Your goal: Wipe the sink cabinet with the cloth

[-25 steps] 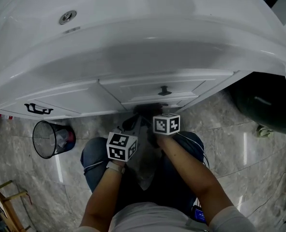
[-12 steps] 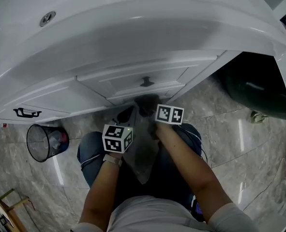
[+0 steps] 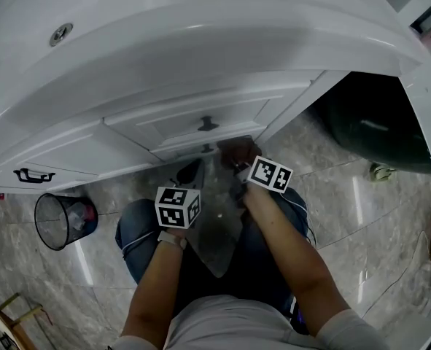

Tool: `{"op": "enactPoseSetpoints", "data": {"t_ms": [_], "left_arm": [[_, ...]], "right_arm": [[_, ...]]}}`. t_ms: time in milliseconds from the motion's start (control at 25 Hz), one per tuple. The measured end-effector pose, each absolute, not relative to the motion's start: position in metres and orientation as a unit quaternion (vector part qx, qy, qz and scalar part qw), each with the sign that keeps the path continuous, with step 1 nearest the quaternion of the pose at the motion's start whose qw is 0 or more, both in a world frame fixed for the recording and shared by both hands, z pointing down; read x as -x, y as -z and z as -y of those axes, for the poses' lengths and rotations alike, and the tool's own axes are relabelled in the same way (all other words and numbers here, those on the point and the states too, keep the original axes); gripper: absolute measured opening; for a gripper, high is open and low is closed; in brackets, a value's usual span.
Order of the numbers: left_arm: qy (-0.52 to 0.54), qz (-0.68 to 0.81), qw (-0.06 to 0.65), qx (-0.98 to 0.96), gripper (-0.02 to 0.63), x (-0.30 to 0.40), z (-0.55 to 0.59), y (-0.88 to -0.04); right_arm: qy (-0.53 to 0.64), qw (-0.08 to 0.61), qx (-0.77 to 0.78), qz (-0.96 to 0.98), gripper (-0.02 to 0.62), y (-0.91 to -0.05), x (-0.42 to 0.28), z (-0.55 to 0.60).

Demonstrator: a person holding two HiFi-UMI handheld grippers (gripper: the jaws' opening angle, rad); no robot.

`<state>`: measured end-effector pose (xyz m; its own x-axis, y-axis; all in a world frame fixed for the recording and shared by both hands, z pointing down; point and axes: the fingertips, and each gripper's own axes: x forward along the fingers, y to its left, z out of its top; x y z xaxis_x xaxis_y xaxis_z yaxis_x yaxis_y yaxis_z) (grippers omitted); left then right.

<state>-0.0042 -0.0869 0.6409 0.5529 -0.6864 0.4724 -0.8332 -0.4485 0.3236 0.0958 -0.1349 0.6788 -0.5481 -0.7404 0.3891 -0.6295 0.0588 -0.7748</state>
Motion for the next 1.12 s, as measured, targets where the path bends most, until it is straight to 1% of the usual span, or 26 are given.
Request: {"op": "enactPoseSetpoints", "data": {"t_ms": [160, 320, 440, 600, 680, 840, 1120], "left_arm": [[-0.123, 0.459, 0.278, -0.835, 0.011, -0.002, 0.091, -0.641], [-0.120, 0.461, 0.278, -0.834, 0.011, -0.005, 0.092, -0.640], [-0.119, 0.466, 0.276, -0.832, 0.011, -0.002, 0.093, -0.639], [-0.104, 0.481, 0.286, -0.822, 0.011, 0.010, 0.095, -0.636], [-0.098, 0.487, 0.291, -0.818, 0.011, 0.016, 0.095, -0.634], [-0.091, 0.492, 0.290, -0.816, 0.011, 0.025, 0.094, -0.629], [-0.082, 0.499, 0.294, -0.811, 0.011, 0.044, 0.091, -0.625]], "right_arm": [[0.457, 0.049, 0.476, -0.750, 0.075, -0.662, -0.108, 0.137], [0.406, 0.026, 0.469, -0.784, 0.077, -0.646, -0.112, 0.134], [0.387, -0.017, 0.445, -0.807, 0.075, -0.647, -0.104, 0.127], [0.400, -0.094, 0.402, -0.819, 0.077, -0.669, -0.076, 0.114], [0.393, -0.117, 0.395, -0.822, 0.077, -0.678, -0.065, 0.114], [0.381, -0.121, 0.404, -0.823, 0.076, -0.689, -0.055, 0.126], [0.423, -0.143, 0.365, -0.817, 0.077, -0.721, -0.009, 0.117]]}}
